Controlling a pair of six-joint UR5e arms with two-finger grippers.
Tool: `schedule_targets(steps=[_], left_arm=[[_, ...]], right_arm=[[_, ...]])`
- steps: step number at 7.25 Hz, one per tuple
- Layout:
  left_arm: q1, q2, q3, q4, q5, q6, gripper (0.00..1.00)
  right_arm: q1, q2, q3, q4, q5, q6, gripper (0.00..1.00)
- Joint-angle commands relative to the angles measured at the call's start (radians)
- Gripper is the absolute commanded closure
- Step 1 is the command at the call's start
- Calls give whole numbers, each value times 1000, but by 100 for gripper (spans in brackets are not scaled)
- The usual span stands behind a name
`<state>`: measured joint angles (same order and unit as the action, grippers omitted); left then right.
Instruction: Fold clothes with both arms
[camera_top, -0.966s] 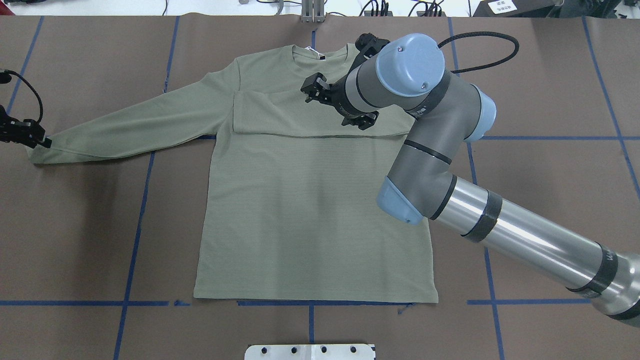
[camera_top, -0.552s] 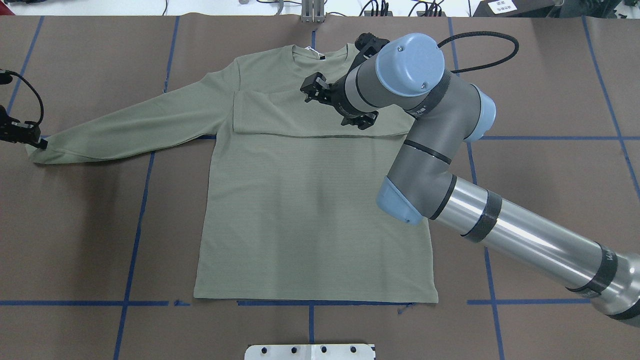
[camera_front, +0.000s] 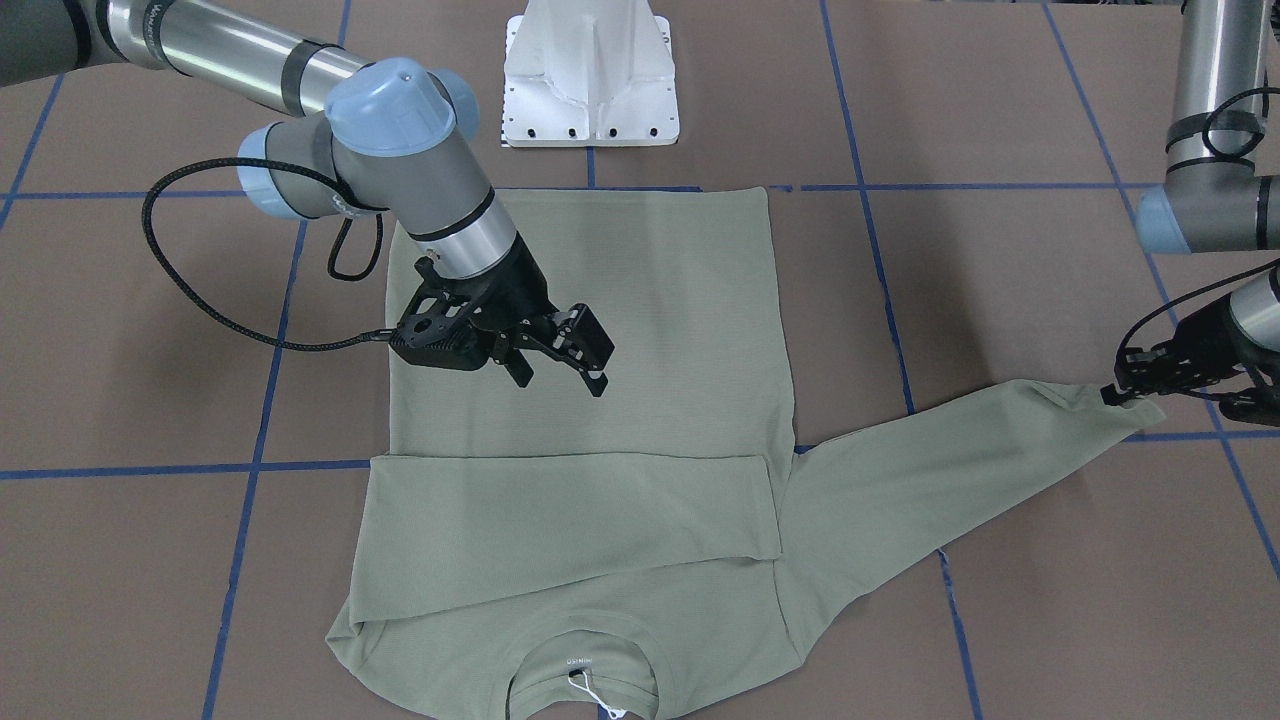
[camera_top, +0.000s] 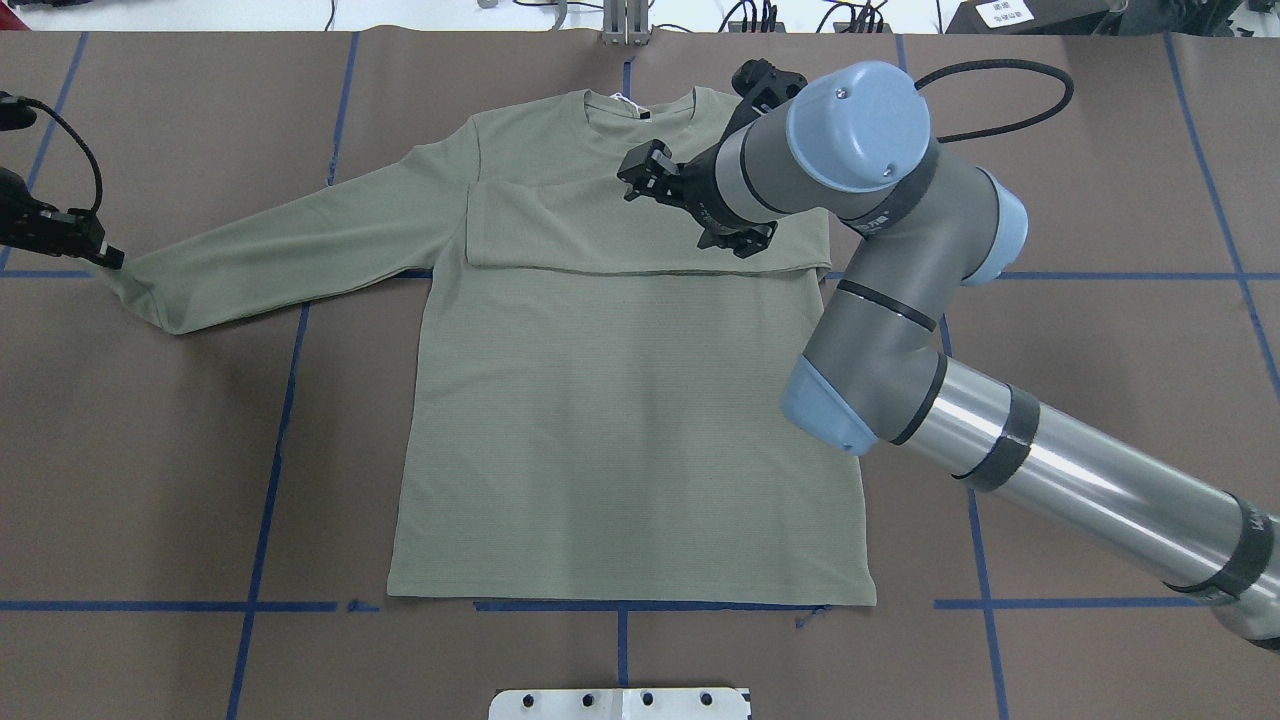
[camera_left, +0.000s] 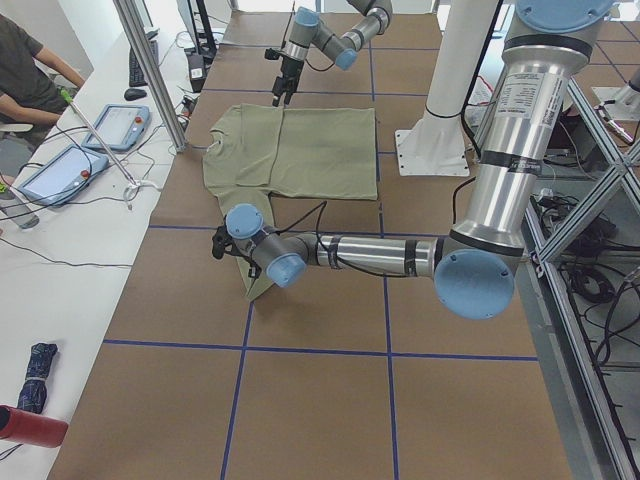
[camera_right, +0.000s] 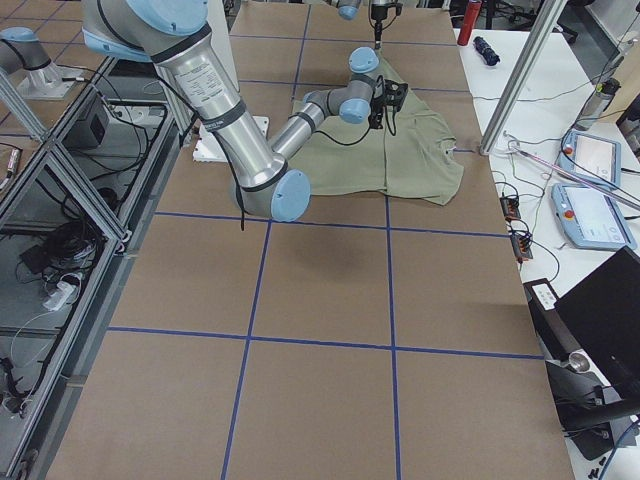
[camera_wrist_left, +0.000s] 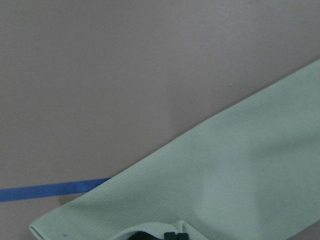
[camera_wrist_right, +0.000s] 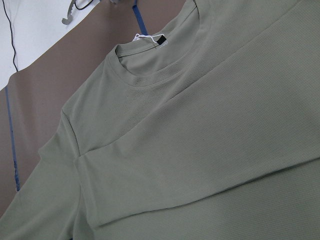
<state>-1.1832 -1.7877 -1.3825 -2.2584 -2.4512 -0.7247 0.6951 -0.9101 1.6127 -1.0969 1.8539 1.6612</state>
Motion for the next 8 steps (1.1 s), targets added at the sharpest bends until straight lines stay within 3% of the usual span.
schedule_targets(steps=[1, 3, 4, 5, 6, 7, 8], left_arm=[[40, -158, -88, 8, -5, -301, 100], [211, -400, -69, 7, 56, -634, 100], [273, -479, -55, -6, 154, -722, 100], [342, -595, -3, -15, 310, -827, 100], [384, -746, 119, -50, 431, -955, 100], [428, -842, 240, -132, 495, -1067, 100], [504, -887, 285, -177, 628, -1106, 100]], right_arm=[[46, -180, 163, -3, 8, -41, 0], [90, -303, 245, -3, 36, -86, 0], [110, -318, 248, -3, 53, -89, 0], [127, -334, 257, -3, 54, -89, 0], [133, -360, 282, -11, 53, -89, 0], [135, -368, 301, -32, 53, -89, 0], [136, -368, 317, -58, 53, -89, 0]])
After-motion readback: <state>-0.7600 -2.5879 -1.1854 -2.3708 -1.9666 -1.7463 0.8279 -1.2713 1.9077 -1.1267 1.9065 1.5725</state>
